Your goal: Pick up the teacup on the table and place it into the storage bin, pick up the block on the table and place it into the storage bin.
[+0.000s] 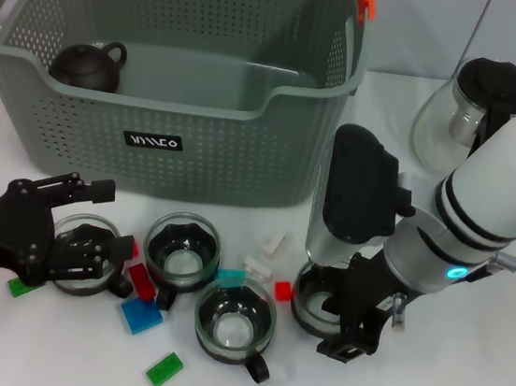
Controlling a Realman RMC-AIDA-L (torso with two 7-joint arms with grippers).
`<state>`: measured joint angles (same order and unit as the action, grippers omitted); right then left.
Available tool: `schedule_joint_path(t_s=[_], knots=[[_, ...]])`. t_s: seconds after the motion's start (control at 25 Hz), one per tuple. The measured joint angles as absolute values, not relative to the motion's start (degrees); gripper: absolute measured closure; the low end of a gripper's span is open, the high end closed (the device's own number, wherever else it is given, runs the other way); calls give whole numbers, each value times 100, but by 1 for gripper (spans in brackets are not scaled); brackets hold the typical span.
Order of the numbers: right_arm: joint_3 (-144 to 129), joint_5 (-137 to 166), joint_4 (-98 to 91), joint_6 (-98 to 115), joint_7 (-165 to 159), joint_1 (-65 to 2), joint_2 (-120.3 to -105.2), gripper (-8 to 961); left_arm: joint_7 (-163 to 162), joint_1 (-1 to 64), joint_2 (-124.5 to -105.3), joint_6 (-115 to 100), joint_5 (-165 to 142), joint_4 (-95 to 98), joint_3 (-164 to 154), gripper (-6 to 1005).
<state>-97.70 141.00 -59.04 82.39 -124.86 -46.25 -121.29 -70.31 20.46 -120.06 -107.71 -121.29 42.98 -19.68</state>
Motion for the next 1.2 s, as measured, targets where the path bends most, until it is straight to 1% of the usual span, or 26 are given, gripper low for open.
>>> schedule_joint_path(t_s=[0.08, 0.28, 0.64, 0.8, 0.96, 1.08, 1.2], knots=[[-9878, 14094, -5886, 8170, -12520, -4602, -12129, 409, -7031, 2046, -12006, -10770, -12129, 4294, -1968, 158], [-9982, 14082, -5880, 8175, -12534, -4565, -12128, 540, -7031, 2047, -12014, -10766, -12129, 4283, -1968, 158], [-9701, 14022, -6076, 8435, -12544, -4479, -12091, 734, -7031, 2048, -12024, -10766, -12129, 4280, -1968, 157], [-9344, 14011, -6389, 8896, -12508, -4413, -12067, 819, -7031, 2043, -12024, -10766, -12129, 4281, -1968, 157], [-8391, 13908, -7157, 9821, -12398, -4255, -12033, 904, -7031, 2034, -12024, -10761, -12131, 4281, -1968, 157], [-7419, 13636, -7618, 10420, -12281, -4210, -12014, 904, -7031, 2032, -12024, -10749, -12132, 4281, -1969, 157], [-6389, 12694, -7838, 10877, -11939, -4141, -12015, 904, -7031, 2031, -12023, -10682, -12130, 4281, -1968, 157]])
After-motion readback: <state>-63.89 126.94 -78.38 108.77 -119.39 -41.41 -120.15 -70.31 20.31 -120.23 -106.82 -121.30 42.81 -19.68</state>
